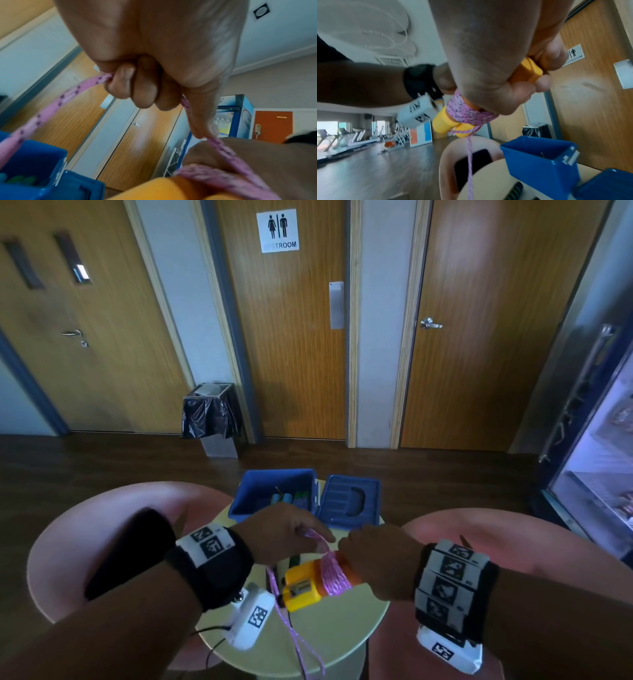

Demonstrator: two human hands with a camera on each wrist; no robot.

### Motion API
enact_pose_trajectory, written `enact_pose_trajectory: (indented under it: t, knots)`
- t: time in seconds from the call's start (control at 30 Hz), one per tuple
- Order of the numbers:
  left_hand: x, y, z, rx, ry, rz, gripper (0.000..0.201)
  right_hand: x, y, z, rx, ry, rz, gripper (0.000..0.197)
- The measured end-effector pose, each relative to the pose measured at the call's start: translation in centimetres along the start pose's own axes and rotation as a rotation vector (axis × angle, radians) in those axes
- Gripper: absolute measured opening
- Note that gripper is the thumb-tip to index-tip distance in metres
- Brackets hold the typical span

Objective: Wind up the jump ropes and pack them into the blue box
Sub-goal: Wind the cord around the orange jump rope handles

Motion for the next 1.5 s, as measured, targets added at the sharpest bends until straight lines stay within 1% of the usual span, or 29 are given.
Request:
enact_pose_trajectory:
  t: [0.07,0.17,0.27,0.33,0.4,0.47,0.5,0.6,0.7,0.77,0.83,0.9,0.97,1.03,1.07,1.1,1.17,1.2,1.23,1.27,1.3,1.37,1.4,1.43,1.5]
  knots:
    - [0.0,0.3,-0.1,0.024,0.075,-0.026,0.015,0.3,1.2,0.9,-0.023,-0.027,0.049,0.030]
    - [-0.5,0.8,0.1,0.003,0.066,-0.094,0.025,0.4,2.5,2.1,-0.041,-0.048,0.105,0.032]
    - [-1.3,0.8,1.2,-0.043,0.070,-0.132,0.024,0.5,3.5,3.2,-0.057,-0.095,0.145,0.029]
    - [-2.1,0.8,2.4,-0.099,0.052,-0.174,0.031,0.5,4.1,3.9,-0.079,-0.128,0.157,0.030]
    - [-3.0,0.9,3.4,-0.141,0.013,-0.228,0.028,0.6,4.4,4.4,-0.097,-0.139,0.168,0.032]
    - [-3.6,1.1,4.2,-0.177,-0.025,-0.272,0.018,0.7,4.7,4.9,-0.111,-0.149,0.179,0.034]
    - [-3.9,1.2,4.4,-0.182,-0.029,-0.283,0.016,0.8,4.9,5.2,-0.117,-0.159,0.183,0.035]
    - [-4.1,1.4,4.2,-0.166,0.041,-0.279,0.019,1.1,5.3,5.9,-0.162,-0.183,0.210,0.036]
    - [-4.4,1.8,4.4,-0.216,0.094,-0.295,0.021,1.2,5.8,6.5,-0.198,-0.241,0.220,0.038]
    - [-4.2,1.9,4.7,-0.250,0.096,-0.283,0.024,0.8,5.9,7.2,-0.244,-0.313,0.194,0.044]
    - [-3.5,1.9,4.8,-0.238,0.169,-0.233,0.020,0.6,5.9,7.9,-0.290,-0.361,0.174,0.054]
    - [-3.3,1.8,4.7,-0.175,0.275,-0.213,0.018,0.8,6.0,8.5,-0.318,-0.401,0.165,0.065]
    - [-3.1,1.7,4.5,-0.107,0.386,-0.177,0.024,1.0,6.1,9.2,-0.356,-0.459,0.179,0.070]
    - [-2.7,1.8,4.0,-0.053,0.562,-0.186,0.024,1.1,6.2,9.9,-0.417,-0.507,0.195,0.074]
    - [-2.1,1.9,3.6,-0.073,0.719,-0.155,0.026,1.2,6.2,10.1,-0.455,-0.524,0.194,0.077]
    - [-0.8,1.9,2.9,-0.127,0.866,-0.056,0.029,1.2,6.0,10.3,-0.495,-0.539,0.178,0.080]
    - [0.9,2.1,1.4,-0.315,0.951,0.131,0.024,1.1,5.6,10.5,-0.568,-0.570,0.108,0.082]
    - [0.8,2.3,0.4,-0.393,1.008,0.183,0.021,1.0,5.4,10.6,-0.605,-0.584,0.073,0.082]
    - [0.1,2.5,-0.4,-0.433,1.125,0.191,0.016,0.9,5.1,10.8,-0.637,-0.599,0.041,0.082]
    - [-0.9,2.3,-1.1,-0.441,1.265,0.176,0.008,0.8,4.9,11.0,-0.655,-0.614,0.009,0.081]
    - [-2.6,2.3,-1.3,-0.449,1.382,0.162,0.011,0.7,4.7,11.0,-0.659,-0.627,-0.021,0.081]
    - [-3.5,2.4,-1.6,-0.513,1.405,0.159,0.037,0.6,4.2,10.9,-0.639,-0.637,-0.075,0.082]
    - [-3.6,2.5,-1.5,-0.543,1.368,0.156,0.040,0.6,4.0,10.7,-0.628,-0.635,-0.102,0.084]
    - [-3.3,2.9,-1.2,-0.582,1.288,0.160,0.037,0.7,3.8,10.6,-0.621,-0.629,-0.125,0.085]
    - [-3.1,3.6,-0.2,-0.651,0.990,0.222,0.032,0.8,3.4,10.3,-0.604,-0.625,-0.161,0.086]
Point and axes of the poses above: each hand's wrist, its own y-axis away from the middle knuckle, its own z-axis out of the back of the hand, x = y × z, the point moved 7 cm from there along -y, towards the middle knuckle, and after that the axes turned 7 degrees about -y, right-handed, at the moved point
